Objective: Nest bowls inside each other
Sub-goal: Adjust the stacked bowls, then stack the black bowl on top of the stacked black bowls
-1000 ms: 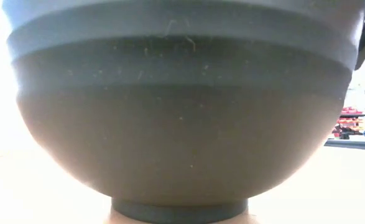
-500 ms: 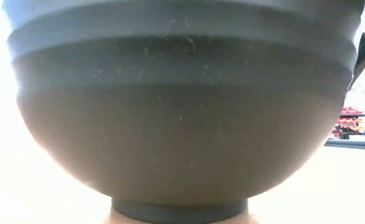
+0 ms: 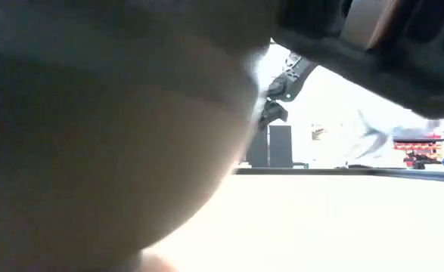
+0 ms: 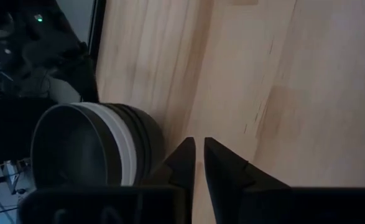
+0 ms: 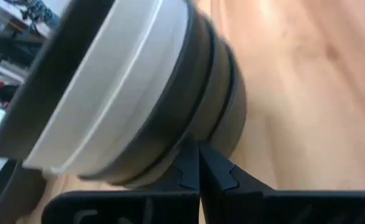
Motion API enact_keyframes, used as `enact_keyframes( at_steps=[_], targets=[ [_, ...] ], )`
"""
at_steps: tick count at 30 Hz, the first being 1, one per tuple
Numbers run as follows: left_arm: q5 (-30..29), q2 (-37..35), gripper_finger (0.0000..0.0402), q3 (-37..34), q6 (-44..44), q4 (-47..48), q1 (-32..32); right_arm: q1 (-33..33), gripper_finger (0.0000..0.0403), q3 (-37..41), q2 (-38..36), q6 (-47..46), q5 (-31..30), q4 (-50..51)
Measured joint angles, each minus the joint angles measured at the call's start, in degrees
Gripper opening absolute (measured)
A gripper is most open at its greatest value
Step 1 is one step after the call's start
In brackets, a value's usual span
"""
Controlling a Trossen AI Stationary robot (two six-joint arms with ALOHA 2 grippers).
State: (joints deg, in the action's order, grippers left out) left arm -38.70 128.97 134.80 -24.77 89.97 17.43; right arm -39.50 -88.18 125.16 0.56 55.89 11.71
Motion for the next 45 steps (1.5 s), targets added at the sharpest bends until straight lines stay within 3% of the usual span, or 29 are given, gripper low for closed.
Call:
enact_keyframes(
  at_steps=[11,20,28,34,45],
  targets=[
    [0.0,0.0,0.0035,0.0,1.3,0.0,-0.1,4.7,0.0000,0.1,-2.1,14.7,-4.0,19.6],
    [1.5,0.0,0.0020,0.0,-2.2,0.0,1.5,8.5,0.0000,4.9,-11.0,17.0,-5.8,19.4],
    [3.4,0.0,0.0023,0.0,-7.4,0.0,5.6,11.2,0.0000,14.8,-22.6,14.9,-14.2,15.0],
    [9.4,0.0,0.0018,-0.2,-14.1,0.0,8.7,15.5,0.0014,15.9,-29.0,8.5,-20.9,12.4],
    [24.4,0.1,0.0022,-0.2,-24.4,0.0,15.0,25.4,0.0035,18.2,-36.0,6.5,-21.9,22.7]
  ],
)
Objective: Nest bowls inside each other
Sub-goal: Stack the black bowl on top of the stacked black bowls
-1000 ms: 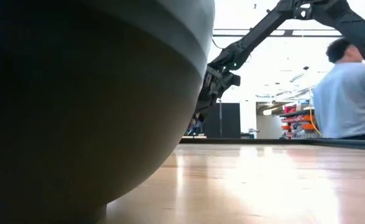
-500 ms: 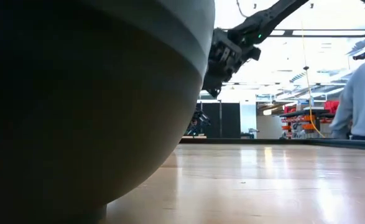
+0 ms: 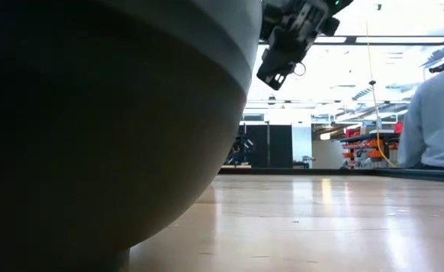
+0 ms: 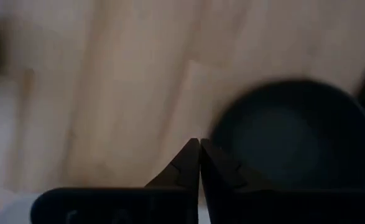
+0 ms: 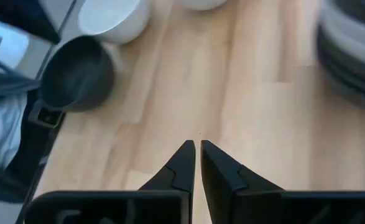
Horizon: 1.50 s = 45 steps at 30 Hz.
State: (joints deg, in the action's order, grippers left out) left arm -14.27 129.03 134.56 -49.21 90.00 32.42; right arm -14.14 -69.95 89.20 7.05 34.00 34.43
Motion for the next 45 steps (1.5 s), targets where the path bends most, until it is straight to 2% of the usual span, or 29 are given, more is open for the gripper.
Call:
enact_keyframes(
  at_steps=[4,9,12,17,29,38,45],
  targets=[
    [4.5,0.0,0.0030,0.0,-3.2,0.0,2.2,4.4,0.0035,3.1,-3.0,-1.1,-3.2,-0.2],
    [5.1,0.1,0.0037,0.0,-6.0,0.0,3.8,9.0,0.0036,7.5,-6.8,-4.0,-14.1,-0.2],
    [5.2,0.5,0.0042,0.0,-7.1,0.0,3.7,11.3,0.0036,9.7,-8.7,-5.7,-17.4,-0.4],
    [6.8,2.3,0.0053,-0.1,-6.0,0.0,2.3,13.5,0.0036,12.2,-10.5,-7.5,-18.1,-2.0],
    [9.6,6.2,0.0091,-0.1,1.3,0.0,-1.7,16.4,0.0036,12.3,-10.5,-9.0,-19.1,-2.7],
    [10.8,7.1,0.0065,-0.1,5.5,-0.6,-3.4,22.0,0.0036,12.3,-11.1,-9.0,-20.7,-2.8],
    [15.7,7.1,0.0046,-0.1,9.0,-8.6,-3.3,25.5,0.0036,12.3,-12.5,-10.1,-22.3,-2.7]
  ],
)
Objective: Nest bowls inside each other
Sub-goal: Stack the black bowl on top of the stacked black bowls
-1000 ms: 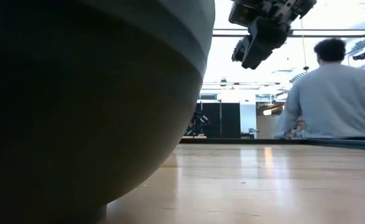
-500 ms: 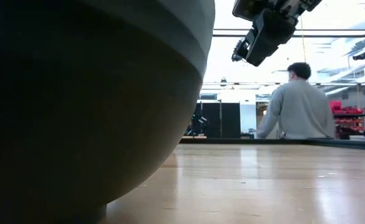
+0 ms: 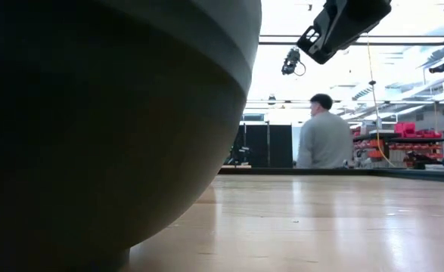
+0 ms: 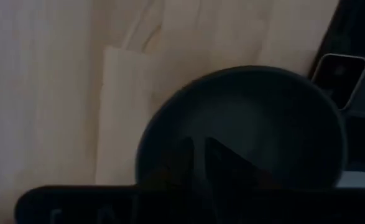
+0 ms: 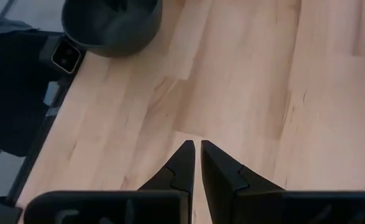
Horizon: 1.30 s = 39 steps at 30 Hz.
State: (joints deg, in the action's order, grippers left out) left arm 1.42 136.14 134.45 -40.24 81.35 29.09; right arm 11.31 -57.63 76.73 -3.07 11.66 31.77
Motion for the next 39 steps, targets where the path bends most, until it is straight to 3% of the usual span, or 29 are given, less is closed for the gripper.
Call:
enact_keyframes(
  at_steps=[17,39],
  targets=[
    [0.2,1.6,0.0099,-1.8,0.7,1.8,-1.5,6.4,0.0036,0.0,-4.2,-3.5,-6.6,0.2],
    [-3.3,2.3,0.0099,-1.8,0.0,8.7,-2.6,7.0,0.0036,0.0,-4.9,-4.3,-7.4,0.3]
  ],
)
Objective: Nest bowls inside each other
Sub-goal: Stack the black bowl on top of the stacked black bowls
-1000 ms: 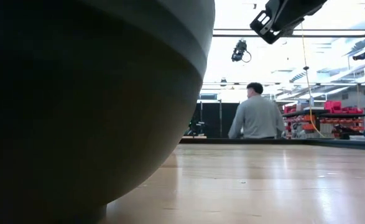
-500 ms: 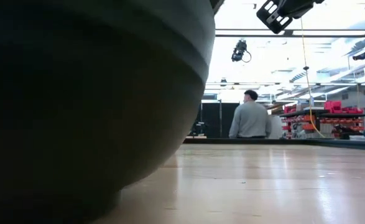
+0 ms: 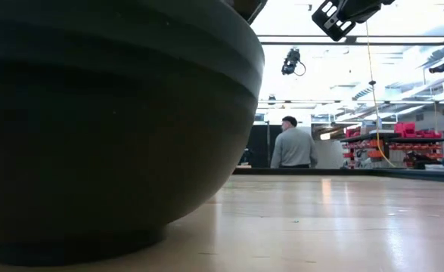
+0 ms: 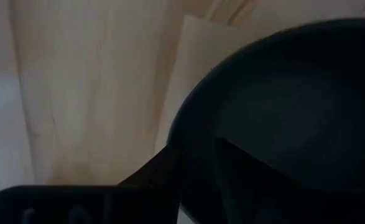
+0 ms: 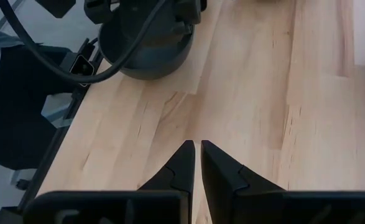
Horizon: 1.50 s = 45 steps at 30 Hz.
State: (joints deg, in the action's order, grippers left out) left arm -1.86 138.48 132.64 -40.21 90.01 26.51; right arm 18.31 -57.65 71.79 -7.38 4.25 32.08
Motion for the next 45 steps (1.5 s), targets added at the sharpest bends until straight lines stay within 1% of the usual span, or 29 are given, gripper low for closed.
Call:
enact_keyframes(
  at_steps=[8,22,32,38,45],
  targets=[
    [-2.6,-0.2,0.0100,0.0,1.1,0.0,-1.4,0.0,0.0036,0.0,0.0,-0.6,0.0,0.2],
    [-2.4,-0.2,0.0100,0.0,1.9,0.0,-2.9,0.3,0.0036,0.0,0.0,-0.6,-0.2,1.0],
    [-2.6,-2.0,0.0096,0.2,1.7,0.0,-3.9,0.3,0.0036,0.0,0.0,-0.6,-0.2,1.0],
    [-2.5,-2.0,0.0098,0.2,3.8,0.0,-4.3,0.3,0.0036,0.0,0.0,-0.5,-0.2,1.4],
    [-2.7,-2.0,0.0089,-0.1,5.3,-0.1,-5.4,0.3,0.0036,0.0,0.0,-0.6,-0.2,1.4]
  ],
)
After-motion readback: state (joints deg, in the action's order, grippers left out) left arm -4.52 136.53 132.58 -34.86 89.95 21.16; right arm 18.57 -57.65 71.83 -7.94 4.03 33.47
